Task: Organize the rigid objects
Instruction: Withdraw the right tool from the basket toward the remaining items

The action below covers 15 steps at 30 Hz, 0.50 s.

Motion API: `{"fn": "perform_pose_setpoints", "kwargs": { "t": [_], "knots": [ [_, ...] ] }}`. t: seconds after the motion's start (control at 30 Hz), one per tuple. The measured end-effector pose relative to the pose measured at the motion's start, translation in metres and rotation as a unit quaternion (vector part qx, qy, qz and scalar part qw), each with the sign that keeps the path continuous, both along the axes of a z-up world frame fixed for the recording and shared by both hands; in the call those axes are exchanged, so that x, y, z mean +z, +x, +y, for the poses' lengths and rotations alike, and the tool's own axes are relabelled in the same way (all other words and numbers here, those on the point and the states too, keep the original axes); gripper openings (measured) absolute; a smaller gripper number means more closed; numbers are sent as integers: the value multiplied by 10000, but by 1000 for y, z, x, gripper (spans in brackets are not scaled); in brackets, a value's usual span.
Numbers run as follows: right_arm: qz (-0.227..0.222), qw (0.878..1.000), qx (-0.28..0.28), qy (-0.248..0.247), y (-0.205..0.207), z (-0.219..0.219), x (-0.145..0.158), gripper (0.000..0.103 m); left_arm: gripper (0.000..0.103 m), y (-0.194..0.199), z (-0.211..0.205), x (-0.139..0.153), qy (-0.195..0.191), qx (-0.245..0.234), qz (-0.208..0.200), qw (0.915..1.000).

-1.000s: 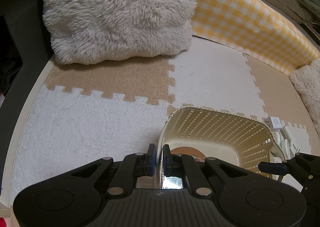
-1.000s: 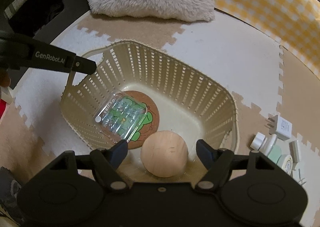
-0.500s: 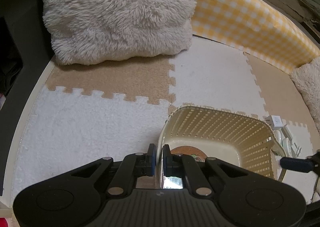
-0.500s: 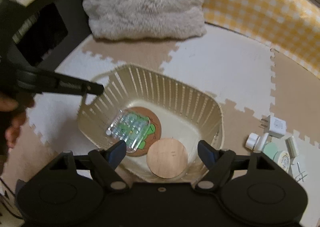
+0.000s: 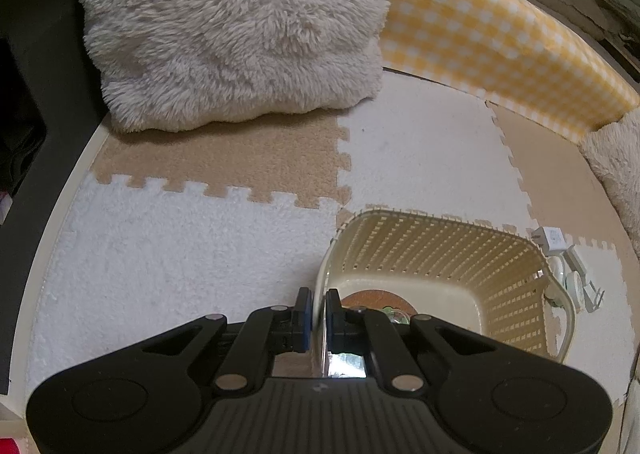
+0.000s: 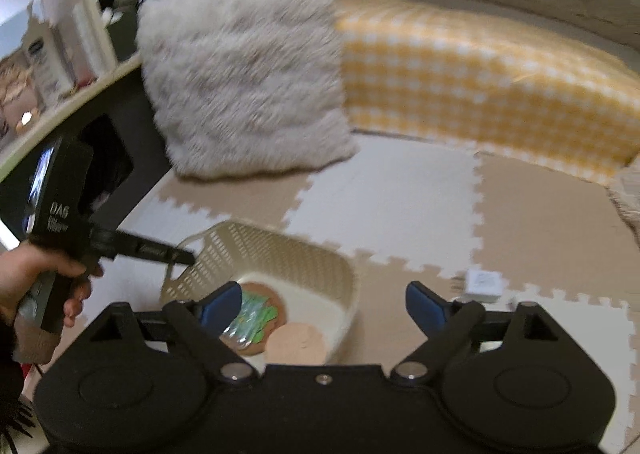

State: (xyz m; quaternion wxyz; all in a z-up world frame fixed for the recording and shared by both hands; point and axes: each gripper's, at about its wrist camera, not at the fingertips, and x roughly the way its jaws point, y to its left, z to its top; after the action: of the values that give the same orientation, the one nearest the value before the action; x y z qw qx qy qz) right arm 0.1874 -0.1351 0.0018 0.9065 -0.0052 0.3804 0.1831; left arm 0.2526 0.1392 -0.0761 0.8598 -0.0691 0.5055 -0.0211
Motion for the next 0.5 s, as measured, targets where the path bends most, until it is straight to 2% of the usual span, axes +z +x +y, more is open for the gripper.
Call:
{"fn": "perform_pose_setpoints", "kwargs": {
  "t": [0.13,0.23,0.5],
  "knots": [
    [-216,9988,-446,34,-1,-33,2,97,7,-1,-2,0,75,-49,-5,10000],
    [-319,9971,-676,-134,2,-54,-2,103,7,-2,-5,1,174,-119,-20,9998],
    [-374,9929,-1035,-447,18,-105,-39,103,7,-3,-9,1,353,-214,-29,9991]
  ]
}}
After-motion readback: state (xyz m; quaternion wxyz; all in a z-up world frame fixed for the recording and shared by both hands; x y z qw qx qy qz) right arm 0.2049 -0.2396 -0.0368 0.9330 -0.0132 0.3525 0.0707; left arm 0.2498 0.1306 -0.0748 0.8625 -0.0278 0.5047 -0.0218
